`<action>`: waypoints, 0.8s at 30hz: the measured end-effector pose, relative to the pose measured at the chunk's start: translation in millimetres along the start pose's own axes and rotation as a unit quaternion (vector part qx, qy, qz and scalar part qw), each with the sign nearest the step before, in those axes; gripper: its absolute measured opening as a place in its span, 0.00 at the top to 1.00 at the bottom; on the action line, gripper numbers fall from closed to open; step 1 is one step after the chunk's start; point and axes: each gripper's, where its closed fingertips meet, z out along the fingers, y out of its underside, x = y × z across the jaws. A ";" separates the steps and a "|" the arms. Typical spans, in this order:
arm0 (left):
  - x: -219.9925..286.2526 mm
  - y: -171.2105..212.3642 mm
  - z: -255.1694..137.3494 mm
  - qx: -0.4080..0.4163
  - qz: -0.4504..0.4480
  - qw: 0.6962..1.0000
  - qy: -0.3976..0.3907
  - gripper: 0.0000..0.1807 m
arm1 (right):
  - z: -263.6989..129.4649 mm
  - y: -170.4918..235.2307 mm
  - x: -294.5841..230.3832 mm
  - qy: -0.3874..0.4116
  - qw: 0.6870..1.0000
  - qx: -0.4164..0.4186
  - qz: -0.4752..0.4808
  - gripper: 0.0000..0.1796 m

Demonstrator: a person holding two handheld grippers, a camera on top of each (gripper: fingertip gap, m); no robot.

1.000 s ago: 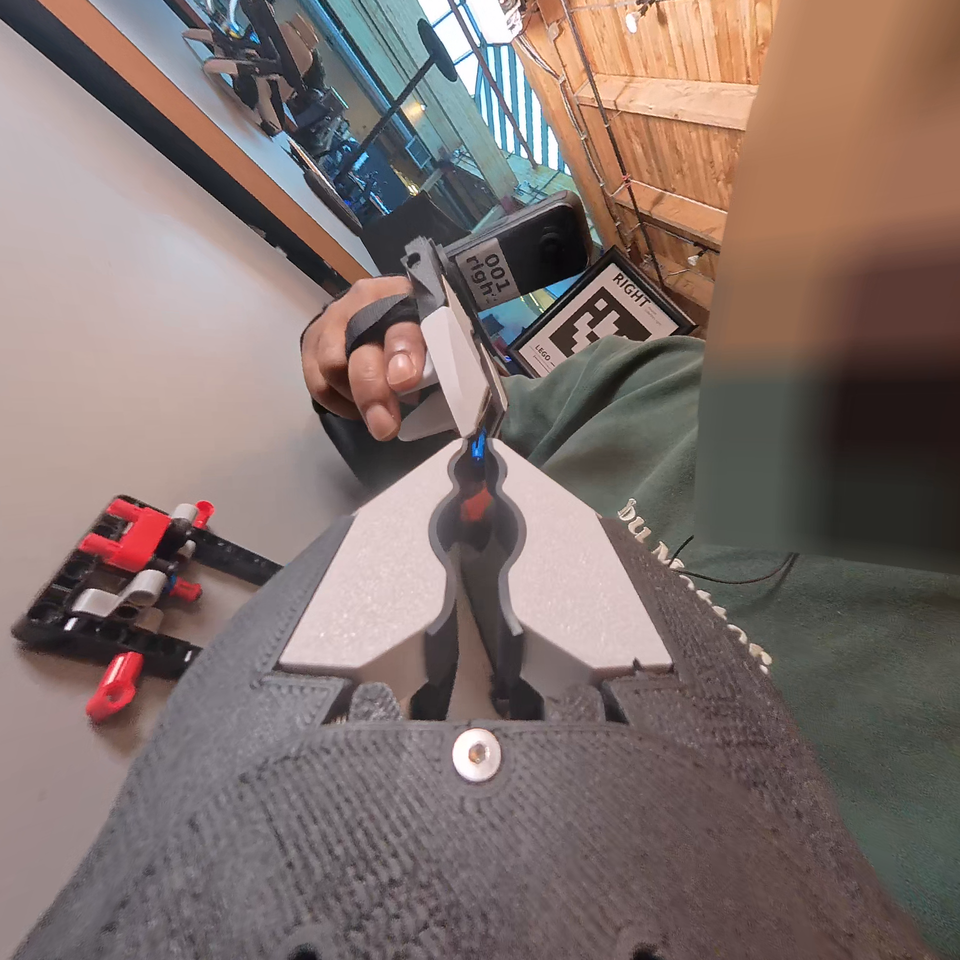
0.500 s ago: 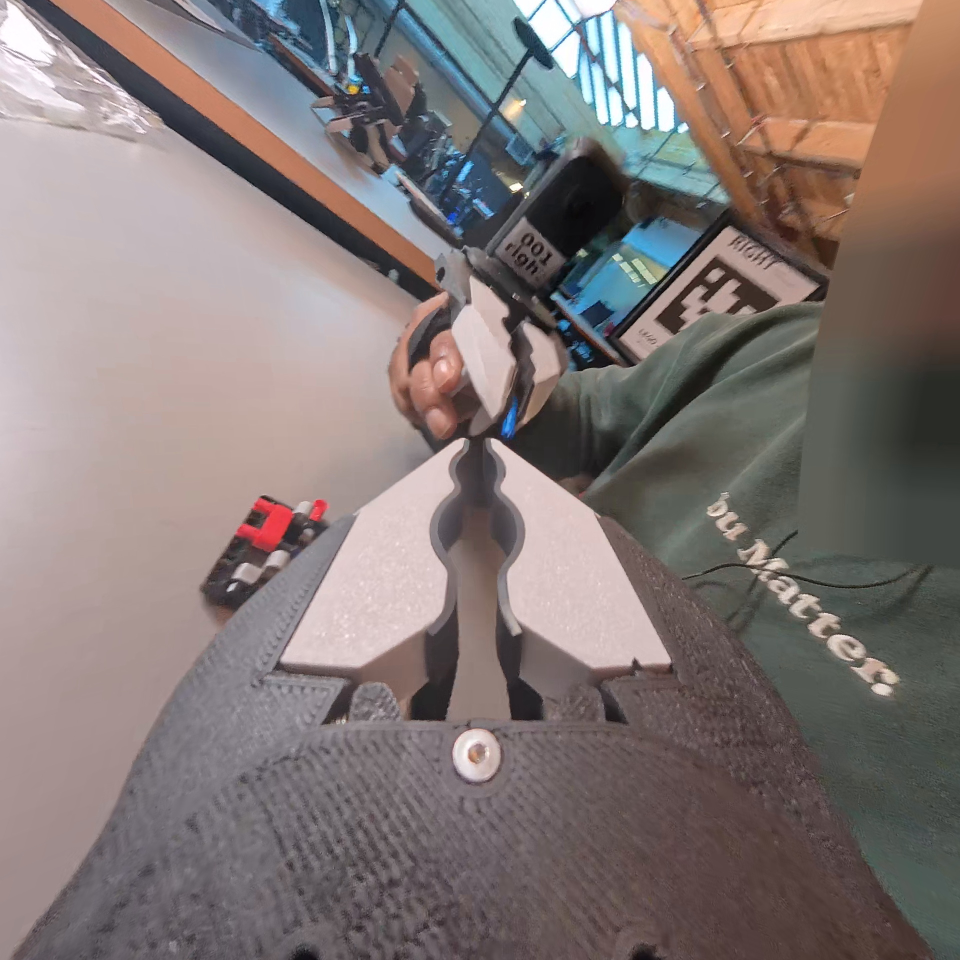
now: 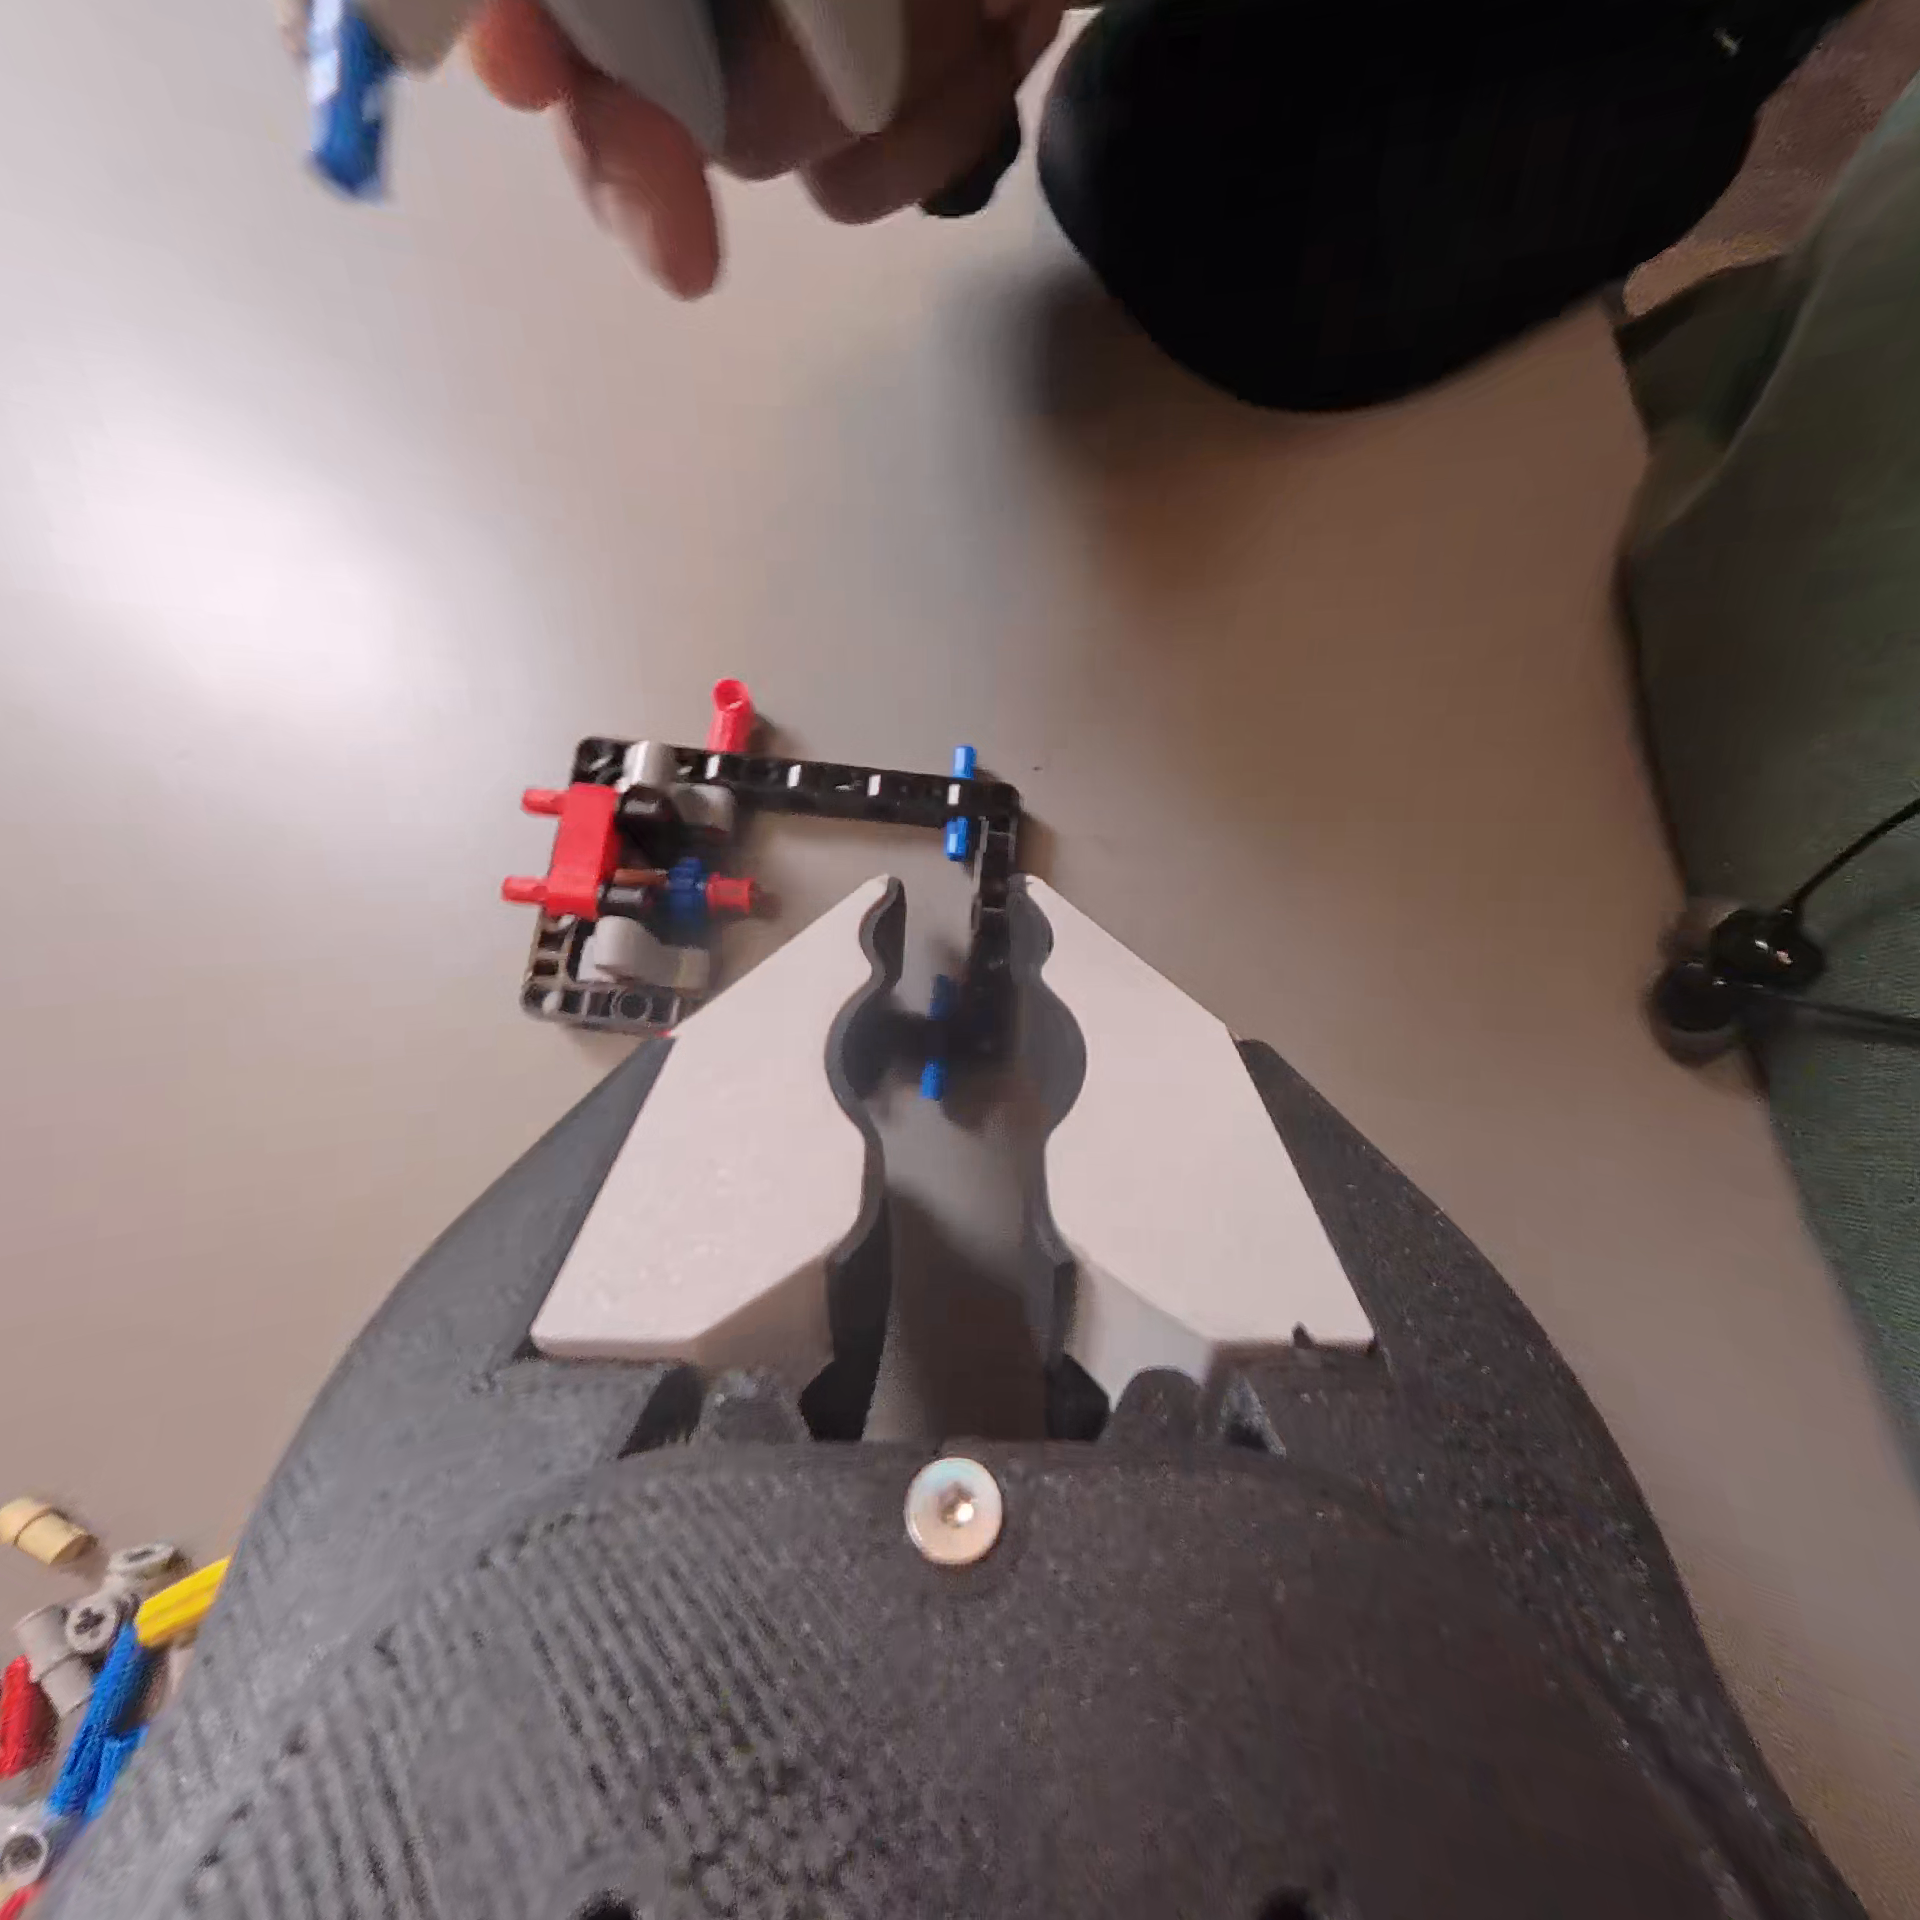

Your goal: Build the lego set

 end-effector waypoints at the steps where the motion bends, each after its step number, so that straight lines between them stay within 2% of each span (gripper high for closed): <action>1: 2.4 -0.7 1.0 -0.004 0.006 1.000 0.002 0.91 | -0.7 0.9 3.2 0.008 1.000 -0.003 0.001 0.99; 4: 4.8 5.4 6.3 -0.039 0.033 0.999 -0.007 0.92 | -3.5 3.3 10.3 0.024 1.000 -0.013 -0.002 0.99; 12: 7.3 4.0 6.3 -0.045 0.024 0.999 0.009 0.96 | -6.8 4.4 14.5 0.040 0.999 -0.022 -0.016 0.99; 14: 13.8 -11.1 -1.6 0.014 -0.007 0.999 0.051 0.97 | -8.5 2.3 16.1 0.048 0.998 -0.019 -0.023 0.99; 16: 27.1 -35.6 -22.2 0.106 -0.037 0.985 0.130 0.97 | -11.8 -1.5 19.9 0.059 0.998 -0.011 -0.029 0.99; 20: 50.6 -70.0 -69.3 0.259 -0.073 0.922 0.279 0.97 | -14.0 5.0 25.2 0.066 0.996 -0.032 -0.044 0.99; 22: 53.0 -72.8 -77.5 0.291 -0.102 0.893 0.328 0.97 | -6.9 24.1 18.8 0.047 0.993 -0.081 -0.066 0.99; 24: 49.2 -68.1 -76.2 0.292 -0.128 0.881 0.350 0.97 | -1.5 39.6 11.2 0.031 0.987 -0.122 -0.096 0.99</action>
